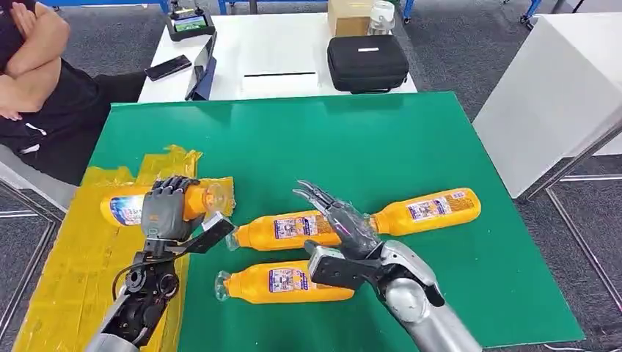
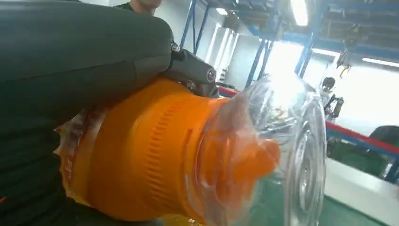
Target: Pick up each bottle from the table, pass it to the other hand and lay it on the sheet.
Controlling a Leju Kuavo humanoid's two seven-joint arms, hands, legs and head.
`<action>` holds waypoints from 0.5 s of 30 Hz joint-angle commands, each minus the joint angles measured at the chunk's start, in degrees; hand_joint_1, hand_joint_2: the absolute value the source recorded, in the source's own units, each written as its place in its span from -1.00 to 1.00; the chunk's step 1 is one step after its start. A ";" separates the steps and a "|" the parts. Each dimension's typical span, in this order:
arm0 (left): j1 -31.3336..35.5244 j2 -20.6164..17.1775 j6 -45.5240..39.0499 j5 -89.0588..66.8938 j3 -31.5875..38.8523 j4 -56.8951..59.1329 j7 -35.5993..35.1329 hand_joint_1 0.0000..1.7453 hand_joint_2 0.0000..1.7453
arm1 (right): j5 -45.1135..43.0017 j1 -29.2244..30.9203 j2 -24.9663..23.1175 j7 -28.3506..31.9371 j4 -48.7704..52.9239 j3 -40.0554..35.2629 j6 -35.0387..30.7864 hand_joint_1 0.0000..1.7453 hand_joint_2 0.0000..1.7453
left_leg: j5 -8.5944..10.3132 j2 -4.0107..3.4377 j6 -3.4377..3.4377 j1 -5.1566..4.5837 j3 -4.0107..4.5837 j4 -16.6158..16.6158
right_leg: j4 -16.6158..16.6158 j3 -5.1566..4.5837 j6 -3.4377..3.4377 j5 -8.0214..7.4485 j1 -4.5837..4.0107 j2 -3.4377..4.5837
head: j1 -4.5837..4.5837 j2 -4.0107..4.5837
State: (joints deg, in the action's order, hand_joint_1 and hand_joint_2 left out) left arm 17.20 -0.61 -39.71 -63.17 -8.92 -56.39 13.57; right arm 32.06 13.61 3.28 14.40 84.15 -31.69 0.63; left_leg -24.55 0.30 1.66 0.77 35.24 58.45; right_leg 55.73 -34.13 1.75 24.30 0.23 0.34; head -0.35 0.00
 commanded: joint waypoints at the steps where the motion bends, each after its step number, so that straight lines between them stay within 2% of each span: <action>1: 3.64 -1.55 3.59 -1.16 0.46 8.67 -2.10 1.00 1.00 | 0.58 1.13 5.74 -1.25 0.59 -7.99 7.14 -1.00 1.00 | -0.01 -0.04 -0.02 -0.03 -0.17 -0.04 | -0.03 0.17 -0.02 0.02 0.02 -0.01 | 0.00 0.00; 3: 3.61 -1.84 4.55 -1.91 1.18 9.35 -3.33 1.00 1.00 | 3.34 1.77 6.90 -3.49 -0.27 -10.64 8.93 -1.00 1.00 | -0.04 -0.05 -0.05 -0.08 -0.40 -0.10 | -0.05 0.38 -0.05 0.07 0.06 -0.03 | 0.02 0.00; 4: 3.50 -2.04 4.95 -2.06 1.57 9.48 -3.73 1.00 1.00 | 3.96 1.86 7.09 -4.04 -0.88 -11.36 9.29 -1.00 1.00 | -0.02 -0.04 -0.03 -0.01 -0.19 -0.06 | -0.05 0.19 -0.03 0.02 0.01 -0.01 | 0.00 0.00; 5: 3.17 -2.23 6.08 -1.93 2.19 9.38 -4.20 0.20 1.00 | 4.65 2.07 7.52 -5.17 -1.74 -12.45 10.39 -1.00 1.00 | -0.04 -0.07 -0.04 -0.05 -0.33 -0.09 | -0.05 0.31 -0.05 0.06 0.05 -0.01 | 0.00 0.00; 6: 2.75 -2.48 6.49 -1.80 2.48 9.30 -4.36 -1.00 1.00 | 5.07 1.89 7.92 -5.56 -2.08 -12.92 10.69 -1.00 1.00 | -0.03 -0.05 -0.03 -0.03 -0.26 -0.08 | -0.06 0.28 -0.04 0.04 0.03 -0.01 | 0.00 0.00; 8: 1.57 -2.86 6.20 -2.88 3.11 7.94 -5.66 -1.00 1.00 | 5.51 1.44 8.75 -6.13 -2.67 -13.37 10.50 -1.00 1.00 | -0.04 -0.10 -0.03 -0.02 -0.23 -0.08 | -0.07 0.23 -0.03 0.03 0.02 0.06 | -0.02 0.00; 9: 1.57 -2.86 6.20 -2.88 3.11 7.94 -5.66 -1.00 1.00 | 5.51 1.44 8.75 -6.13 -2.67 -13.37 10.50 -1.00 1.00 | -0.09 -0.13 -0.06 -0.07 -0.48 -0.15 | -0.08 0.45 -0.06 0.10 0.07 0.05 | 0.00 0.00; 10: 1.38 -2.78 6.37 -2.61 3.39 7.81 -5.79 -1.00 -1.00 | 5.75 1.35 9.01 -6.37 -2.69 -13.38 10.43 -1.00 1.00 | -0.05 -0.10 -0.03 -0.02 -0.25 -0.09 | -0.08 0.25 -0.03 0.04 0.02 0.05 | -0.02 0.00; 15: -2.04 -2.98 9.40 -0.42 5.61 3.31 -5.24 -1.00 -1.00 | 8.32 -1.22 12.75 -9.28 -3.55 -13.55 9.29 -1.00 1.00 | -0.04 -0.02 -0.02 -0.01 -0.23 -0.09 | -0.10 0.27 -0.02 0.04 0.00 -0.02 | 0.00 0.00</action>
State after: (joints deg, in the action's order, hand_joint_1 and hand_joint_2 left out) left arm 17.33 -2.82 -33.29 -65.33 -6.93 -52.06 8.02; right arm 38.19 13.52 10.27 7.91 84.37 -41.51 10.84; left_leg -24.54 0.30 1.66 0.78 35.25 58.45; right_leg 55.73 -34.12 1.75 24.30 0.23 0.34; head -0.35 0.00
